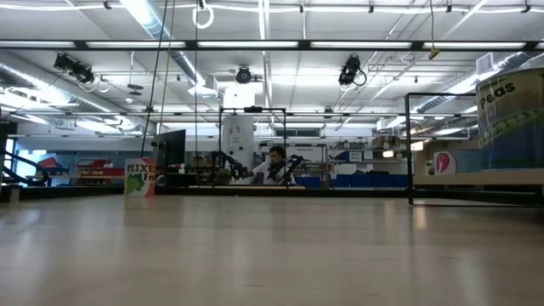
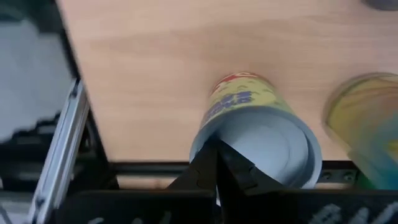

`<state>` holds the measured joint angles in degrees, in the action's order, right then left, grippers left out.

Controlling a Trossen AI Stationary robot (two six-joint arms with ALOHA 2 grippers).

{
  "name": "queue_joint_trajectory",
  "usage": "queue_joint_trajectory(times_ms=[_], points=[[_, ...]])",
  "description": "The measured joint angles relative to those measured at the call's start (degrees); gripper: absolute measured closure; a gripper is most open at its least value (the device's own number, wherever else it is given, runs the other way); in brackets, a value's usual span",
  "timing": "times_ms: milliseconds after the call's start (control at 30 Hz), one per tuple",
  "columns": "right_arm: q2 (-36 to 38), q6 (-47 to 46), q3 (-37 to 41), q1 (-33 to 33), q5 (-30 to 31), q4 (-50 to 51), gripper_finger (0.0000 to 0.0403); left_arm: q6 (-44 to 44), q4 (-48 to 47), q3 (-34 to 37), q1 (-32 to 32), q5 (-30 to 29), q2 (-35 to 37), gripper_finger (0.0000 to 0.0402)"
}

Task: Pick and place cans onto a shelf
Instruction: Put the canned spaghetti sauce on the shelf

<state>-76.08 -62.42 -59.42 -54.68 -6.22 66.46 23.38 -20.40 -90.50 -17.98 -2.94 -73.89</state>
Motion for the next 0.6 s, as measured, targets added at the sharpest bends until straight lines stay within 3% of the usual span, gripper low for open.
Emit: queue_joint_trajectory(times_ms=[233,467,600], points=[[3.7,-3.5,-1.1,0.6,0.8,0.3,0.04,0.0,0.0,0.0,0.0,0.0,0.0,0.0175],[5.2,-6.5,-3.1,4.9,12.0,4.2,0.04,0.0,0.3,0.0,0.0,0.0,0.0,0.0175],[3.7,-10.3,-1.2,9.4,10.7,5.9,0.04,0.0,0.9,0.0,0.0,0.0,0.0,0.0175]])
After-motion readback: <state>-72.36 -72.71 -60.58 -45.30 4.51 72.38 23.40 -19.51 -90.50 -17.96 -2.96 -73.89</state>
